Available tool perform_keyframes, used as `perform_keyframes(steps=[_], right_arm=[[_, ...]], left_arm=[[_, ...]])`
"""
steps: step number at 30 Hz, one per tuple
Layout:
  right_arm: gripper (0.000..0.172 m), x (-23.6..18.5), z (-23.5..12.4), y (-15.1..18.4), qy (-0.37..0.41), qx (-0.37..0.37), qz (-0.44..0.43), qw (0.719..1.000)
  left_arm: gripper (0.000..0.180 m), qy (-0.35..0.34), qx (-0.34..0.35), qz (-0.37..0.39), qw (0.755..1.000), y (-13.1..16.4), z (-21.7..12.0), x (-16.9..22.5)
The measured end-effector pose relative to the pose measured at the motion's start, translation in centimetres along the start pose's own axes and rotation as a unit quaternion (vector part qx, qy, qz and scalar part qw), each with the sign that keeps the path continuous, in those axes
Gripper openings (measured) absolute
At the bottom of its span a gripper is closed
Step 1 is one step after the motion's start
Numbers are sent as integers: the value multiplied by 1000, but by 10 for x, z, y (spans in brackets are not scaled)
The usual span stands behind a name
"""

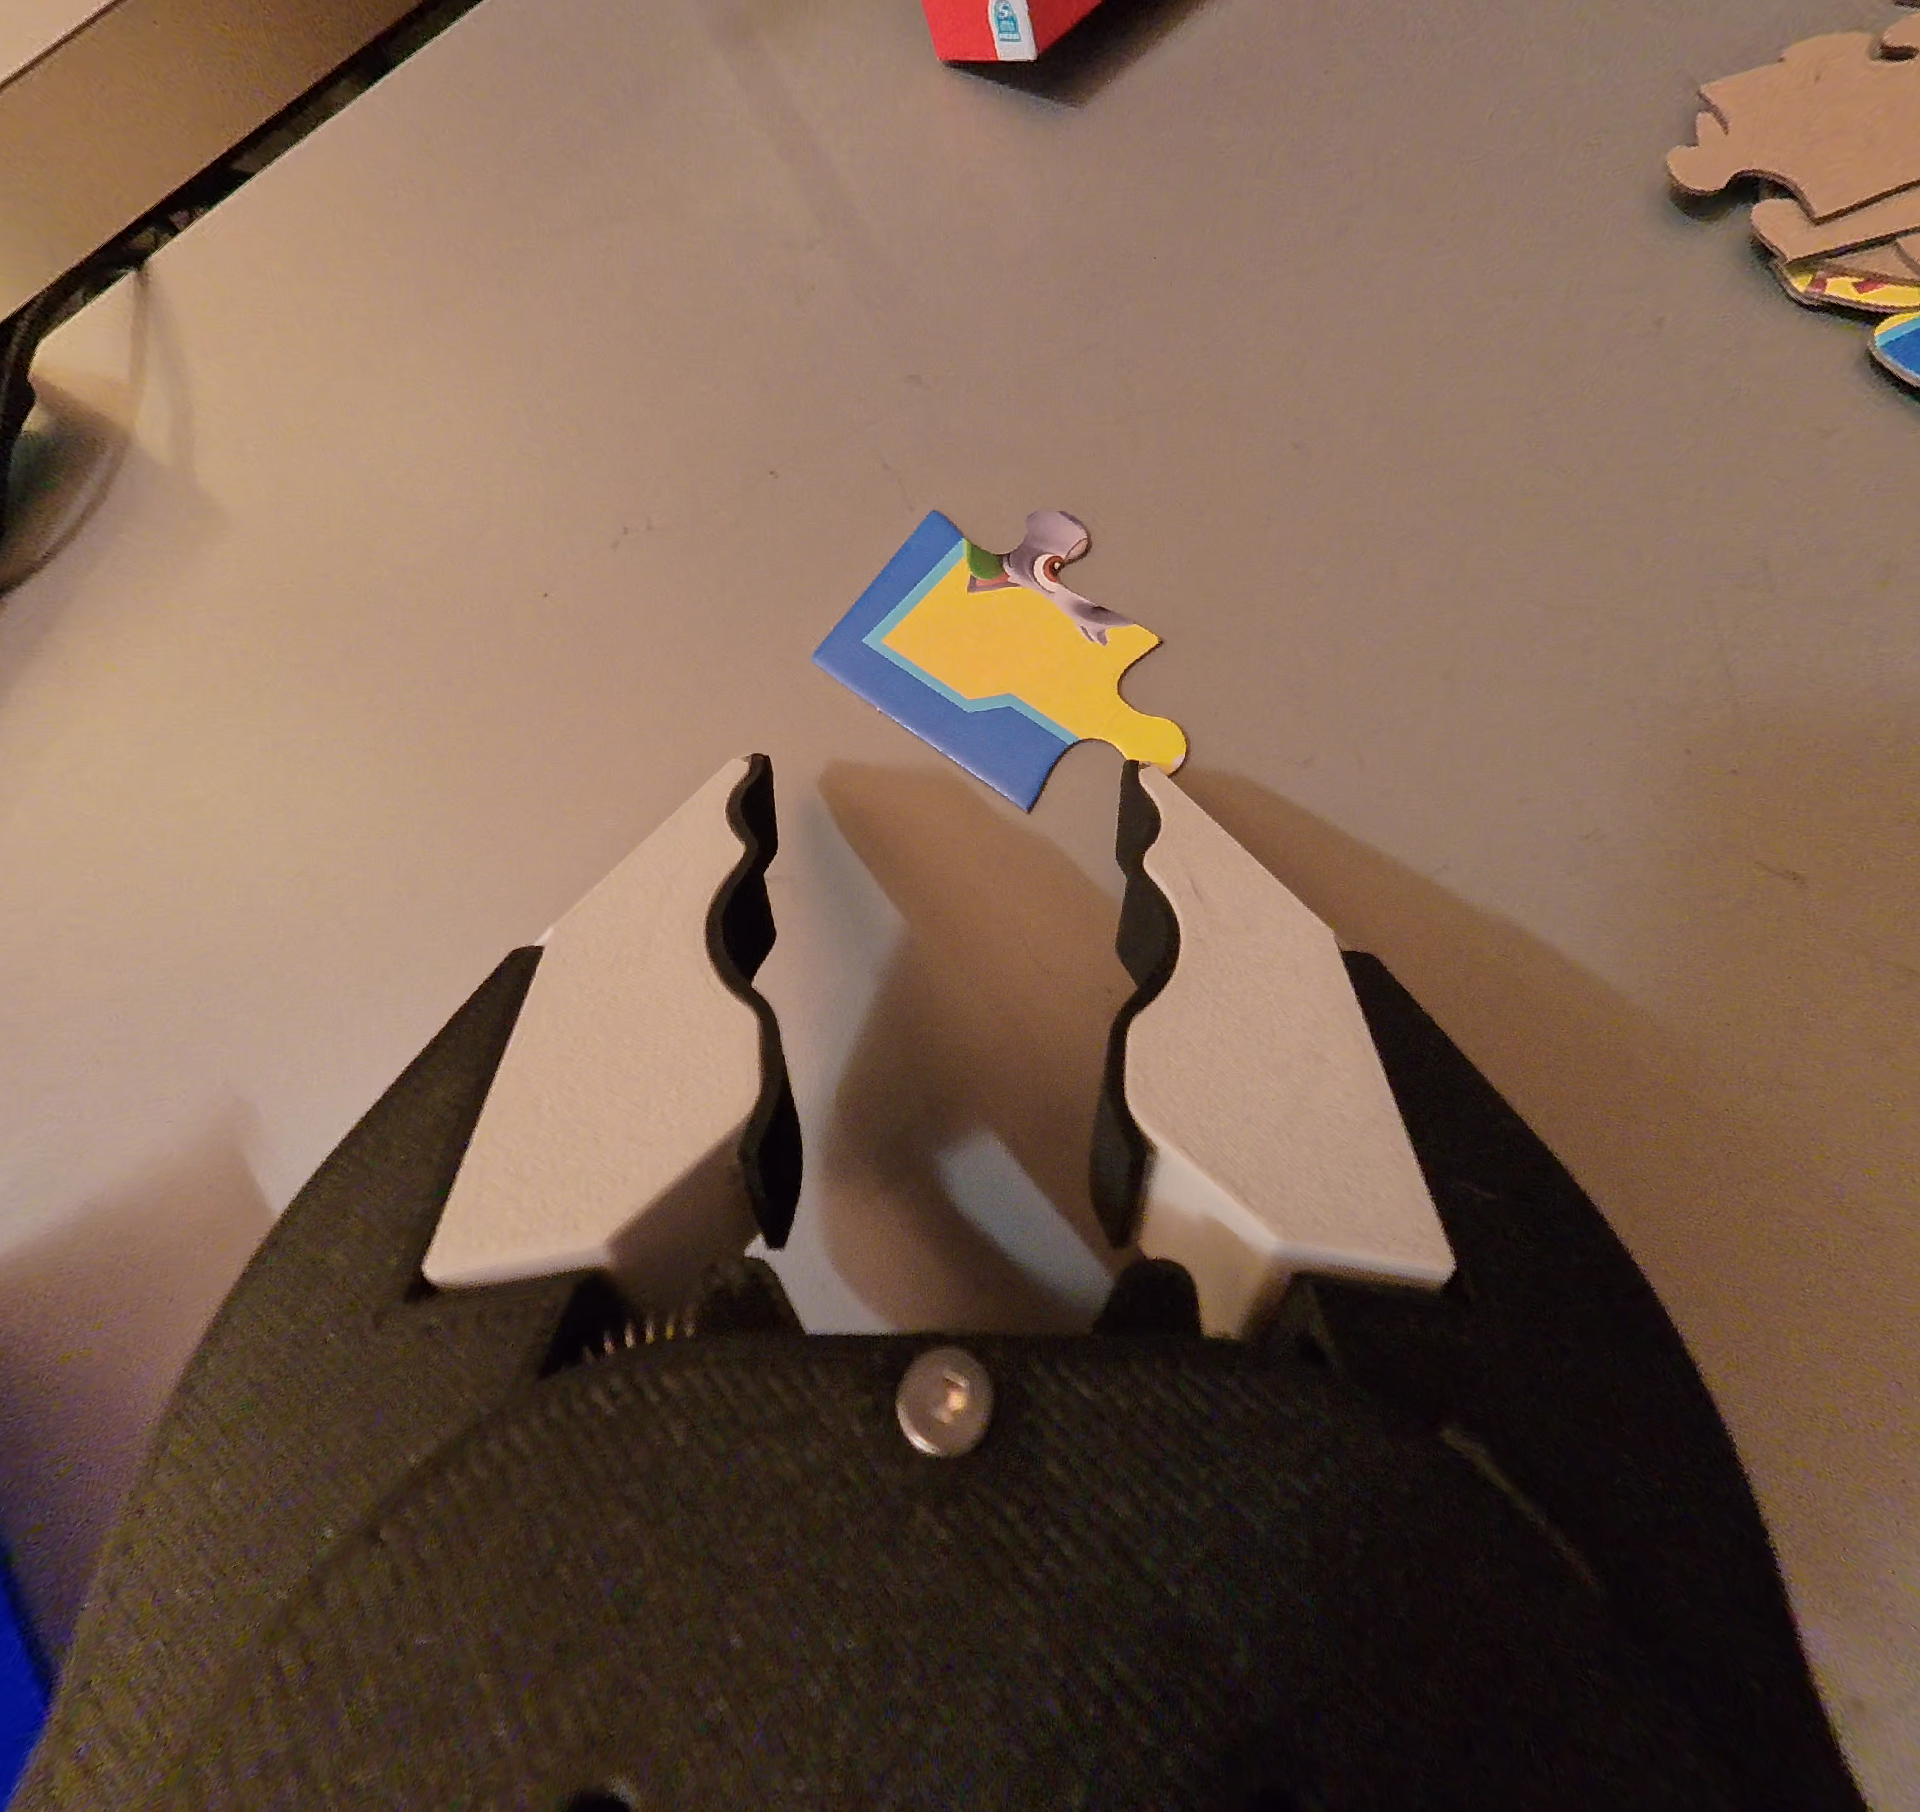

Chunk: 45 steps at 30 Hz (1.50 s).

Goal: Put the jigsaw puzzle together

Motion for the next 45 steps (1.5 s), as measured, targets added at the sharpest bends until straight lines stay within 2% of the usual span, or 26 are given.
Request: perform_keyframes(steps=[2,5,14,20,23,26,30,33,37,45], right_arm=[[80,2,1,1,19,-6,-8,1000],[74,2,2,2,35,-13,-21,999],[67,1,-2,0,24,6,-24,999],[67,7,-24,3,33,28,-16,999],[67,20,-56,22,90,28,3,996],[67,42,-91,58,143,11,50,988],[67,61,-118,103,146,-1,114,983],[67,65,-126,124,166,-34,123,978],[67,68,-132,140,182,-60,127,973],[68,70,-139,148,189,-41,140,971]], left_arm=[[65,0,0,0,1000,0,0,0],[64,0,0,1,1000,0,0,0],[64,1,0,1,1000,0,0,0],[64,2,0,0,1000,0,0,0],[64,3,0,-2,1000,0,0,0],[64,2,0,-1,1000,0,0,0],[64,1,0,-1,1000,0,0,0],[64,-2,2,-2,1000,0,0,-1],[64,-5,4,1,1000,0,-1,0],[64,-10,11,10,1000,-1,-2,2]])
Point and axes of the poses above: each gripper's, where its closed fingertips meet, z out along the fingers, y out of its underside, x = y × z across the jaws, the point moved 6 cm from there along -z, back along the fingers, and after that the axes turned 9 degrees about -x, right-handed, at the moved point
